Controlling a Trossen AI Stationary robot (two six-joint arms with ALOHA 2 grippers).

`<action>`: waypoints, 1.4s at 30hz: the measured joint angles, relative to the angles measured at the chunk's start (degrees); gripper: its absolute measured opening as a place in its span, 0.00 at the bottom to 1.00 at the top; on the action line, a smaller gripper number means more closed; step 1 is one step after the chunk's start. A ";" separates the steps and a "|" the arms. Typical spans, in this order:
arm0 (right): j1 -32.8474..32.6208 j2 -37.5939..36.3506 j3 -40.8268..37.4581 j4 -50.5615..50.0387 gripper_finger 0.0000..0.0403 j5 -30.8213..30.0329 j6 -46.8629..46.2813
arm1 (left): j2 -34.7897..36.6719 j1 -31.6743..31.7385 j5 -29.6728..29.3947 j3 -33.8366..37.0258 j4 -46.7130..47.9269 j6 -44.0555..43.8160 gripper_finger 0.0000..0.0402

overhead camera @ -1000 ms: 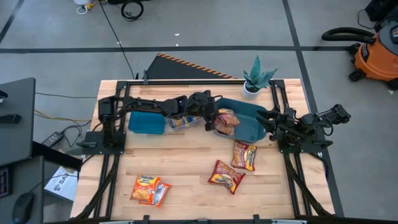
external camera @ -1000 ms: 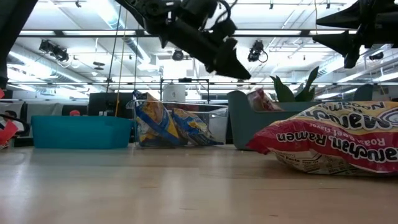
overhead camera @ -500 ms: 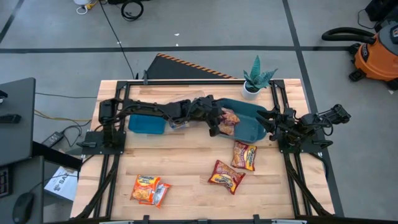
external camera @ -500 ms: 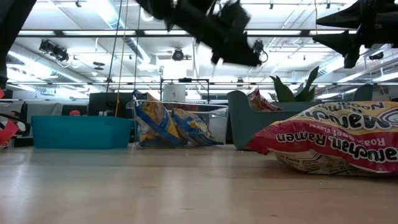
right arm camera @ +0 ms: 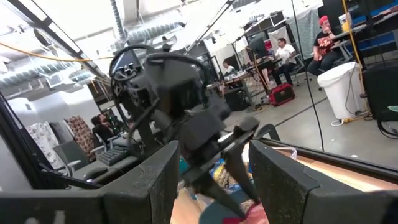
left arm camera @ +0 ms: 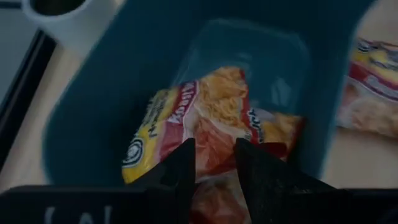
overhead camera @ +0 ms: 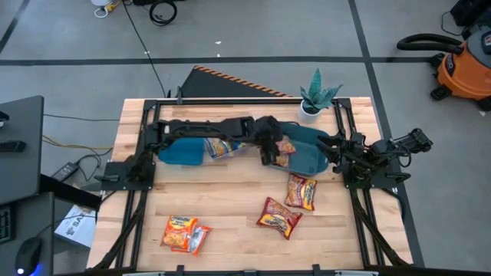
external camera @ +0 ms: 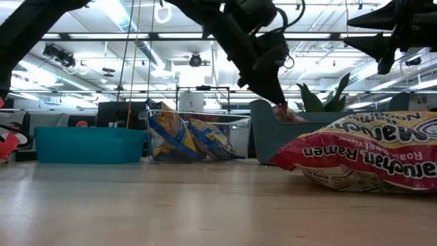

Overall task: Sort Maruchan noodles
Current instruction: Put the red noodle pack into the green bin

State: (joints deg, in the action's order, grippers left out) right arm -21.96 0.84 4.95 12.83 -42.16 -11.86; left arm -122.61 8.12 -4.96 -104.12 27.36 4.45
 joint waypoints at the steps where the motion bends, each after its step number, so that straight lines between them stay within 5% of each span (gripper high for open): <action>1: 0.00 0.00 0.00 0.00 0.49 -0.05 0.00 | -0.18 -0.04 0.41 -0.20 -0.49 0.52 0.30; 12: 0.00 0.00 0.00 0.27 0.49 0.02 0.00 | -3.06 -1.34 0.60 -0.23 -0.27 7.22 0.30; 18: 0.00 0.00 0.00 0.53 0.49 0.02 0.00 | 1.53 -2.13 0.69 -0.24 4.37 11.73 0.30; 25: 0.00 0.00 0.00 0.52 0.49 0.06 0.00 | 6.13 -4.14 19.70 -0.18 6.32 11.15 0.30; 29: 0.00 0.00 0.00 0.54 0.49 0.10 0.00 | 6.37 -6.27 24.72 0.64 7.94 10.86 0.30; 36: 0.00 0.00 0.00 0.56 0.49 0.25 0.00 | 6.20 -10.48 22.53 9.41 6.71 11.15 0.30; 42: 0.00 0.00 0.00 0.50 0.49 0.27 0.00 | 6.17 -13.91 15.32 19.40 -7.51 5.71 0.30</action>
State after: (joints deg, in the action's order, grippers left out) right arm -21.96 0.84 4.95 13.32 -41.90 -11.86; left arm -116.44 -5.79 10.35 -84.72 19.85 10.16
